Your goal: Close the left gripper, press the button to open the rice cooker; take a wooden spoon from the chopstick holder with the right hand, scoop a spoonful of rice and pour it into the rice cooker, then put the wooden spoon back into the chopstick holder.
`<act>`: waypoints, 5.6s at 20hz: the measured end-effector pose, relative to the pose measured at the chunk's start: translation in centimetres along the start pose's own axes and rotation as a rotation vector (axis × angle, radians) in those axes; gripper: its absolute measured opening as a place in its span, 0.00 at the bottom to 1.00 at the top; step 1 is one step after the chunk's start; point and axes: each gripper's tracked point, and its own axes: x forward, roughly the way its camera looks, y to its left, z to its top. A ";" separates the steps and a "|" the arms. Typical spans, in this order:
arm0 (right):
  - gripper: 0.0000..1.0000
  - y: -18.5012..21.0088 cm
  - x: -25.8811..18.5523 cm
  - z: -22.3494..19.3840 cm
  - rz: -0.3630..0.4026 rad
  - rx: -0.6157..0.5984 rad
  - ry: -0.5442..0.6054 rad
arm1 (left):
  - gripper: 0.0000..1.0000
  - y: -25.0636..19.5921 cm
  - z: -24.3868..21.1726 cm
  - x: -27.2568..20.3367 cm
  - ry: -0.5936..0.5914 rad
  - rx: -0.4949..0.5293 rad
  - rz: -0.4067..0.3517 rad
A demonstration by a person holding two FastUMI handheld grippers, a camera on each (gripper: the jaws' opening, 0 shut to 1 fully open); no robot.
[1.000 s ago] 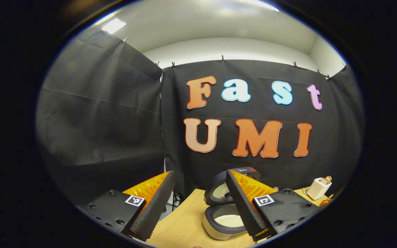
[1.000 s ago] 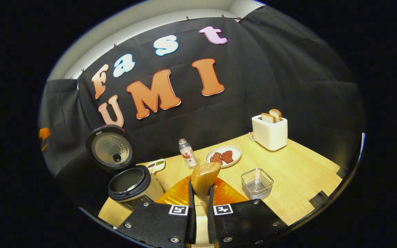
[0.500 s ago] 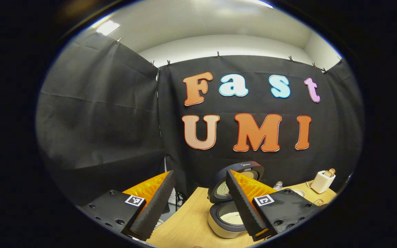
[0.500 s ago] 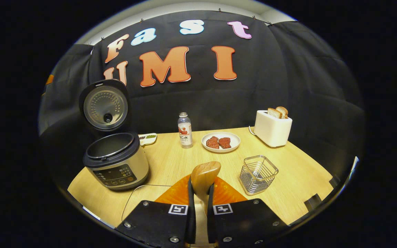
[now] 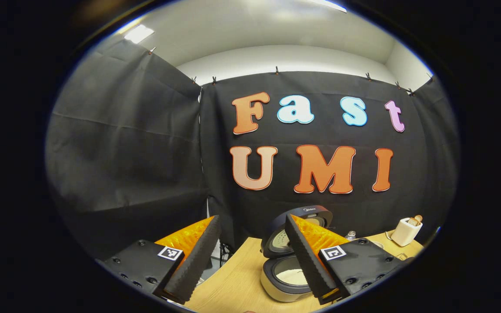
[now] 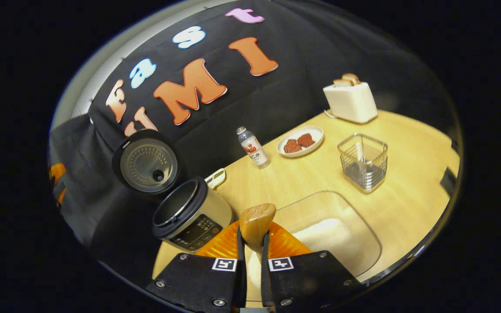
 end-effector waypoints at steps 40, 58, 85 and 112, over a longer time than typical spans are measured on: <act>0.12 5.6 0.0 11.4 0.220 0.711 0.112 | 0.99 -1.8 1.8 -3.0 -0.019 0.025 0.044; 0.12 20.2 9.1 18.2 0.315 0.566 0.038 | 0.99 -1.8 0.3 -4.5 0.012 0.059 -0.037; 0.12 25.4 10.6 17.3 0.305 0.140 -0.069 | 0.98 -0.2 -1.7 -6.1 0.045 0.087 -0.055; 0.12 28.8 10.2 16.5 0.344 -0.276 -0.178 | 1.00 0.6 -2.5 -5.4 0.053 0.108 -0.029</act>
